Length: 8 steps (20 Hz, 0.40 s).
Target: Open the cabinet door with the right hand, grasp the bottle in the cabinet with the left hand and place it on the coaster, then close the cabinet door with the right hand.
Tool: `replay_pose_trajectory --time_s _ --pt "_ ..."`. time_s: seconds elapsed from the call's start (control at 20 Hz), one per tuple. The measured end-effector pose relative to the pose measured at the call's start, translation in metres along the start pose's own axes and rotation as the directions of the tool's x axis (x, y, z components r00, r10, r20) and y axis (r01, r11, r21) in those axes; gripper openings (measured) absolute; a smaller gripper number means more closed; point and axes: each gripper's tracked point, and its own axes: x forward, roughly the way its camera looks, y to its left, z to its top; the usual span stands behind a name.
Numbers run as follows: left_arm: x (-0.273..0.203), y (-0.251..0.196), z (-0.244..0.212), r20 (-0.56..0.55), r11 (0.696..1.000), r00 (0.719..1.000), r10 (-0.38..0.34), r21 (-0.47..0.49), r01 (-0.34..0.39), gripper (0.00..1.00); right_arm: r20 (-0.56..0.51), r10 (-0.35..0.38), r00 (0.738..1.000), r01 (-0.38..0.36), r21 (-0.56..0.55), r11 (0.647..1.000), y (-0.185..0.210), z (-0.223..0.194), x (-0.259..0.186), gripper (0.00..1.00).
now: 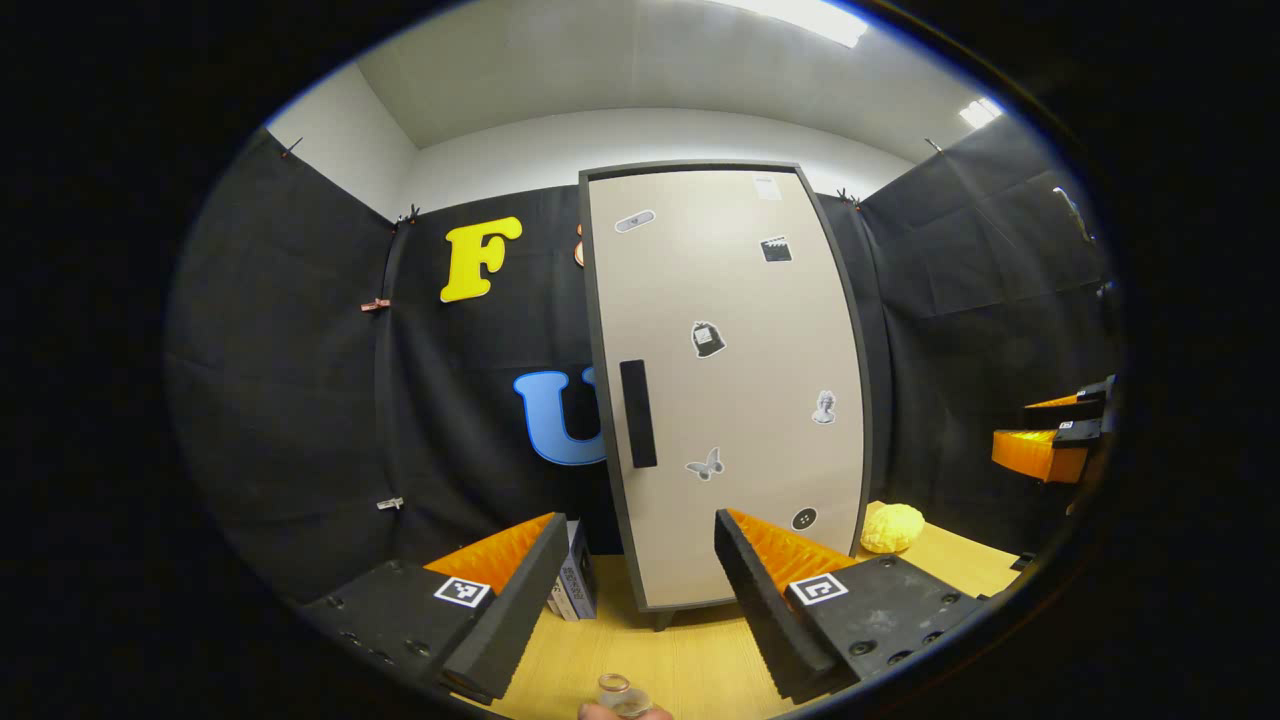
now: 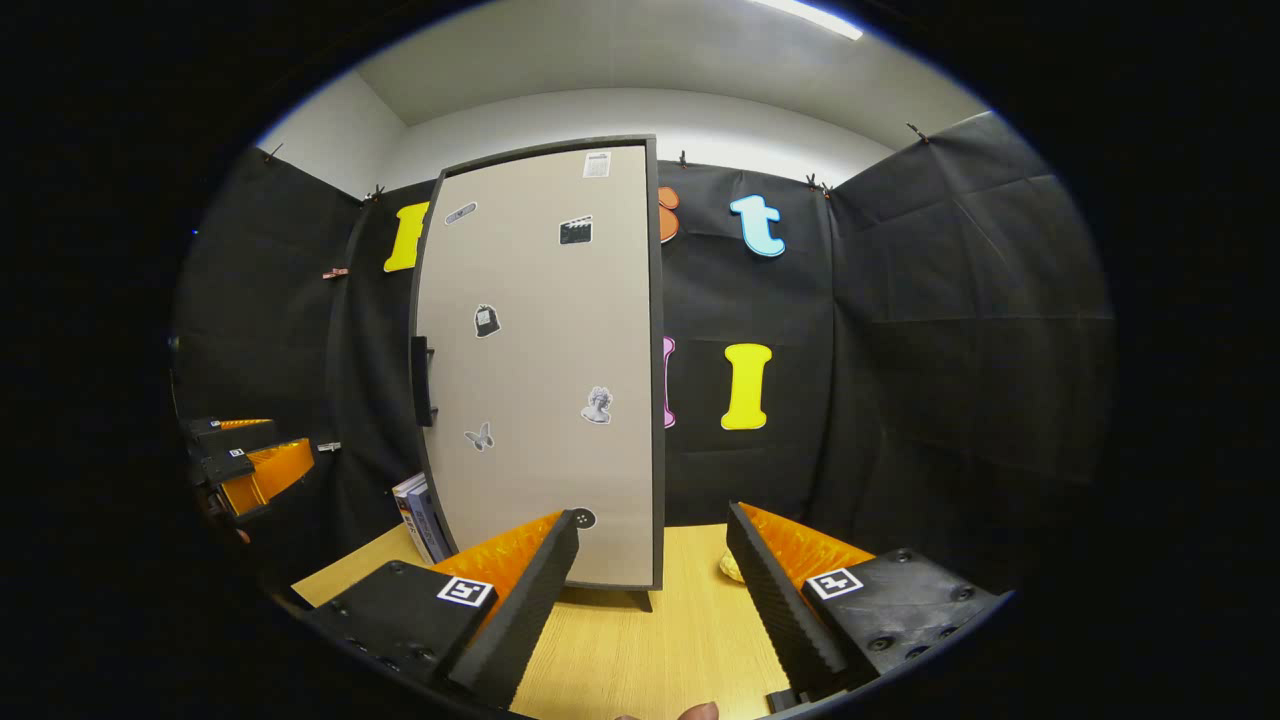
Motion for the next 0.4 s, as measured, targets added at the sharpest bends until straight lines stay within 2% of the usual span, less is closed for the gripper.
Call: replay_pose_trajectory --time_s 0.4 --pt "0.001 -0.028 -0.003 -0.001 1.0 1.0 0.007 -0.015 -0.007 0.93 0.006 0.043 0.999 -0.043 0.0 0.999 -0.011 -0.002 -0.002 0.98"
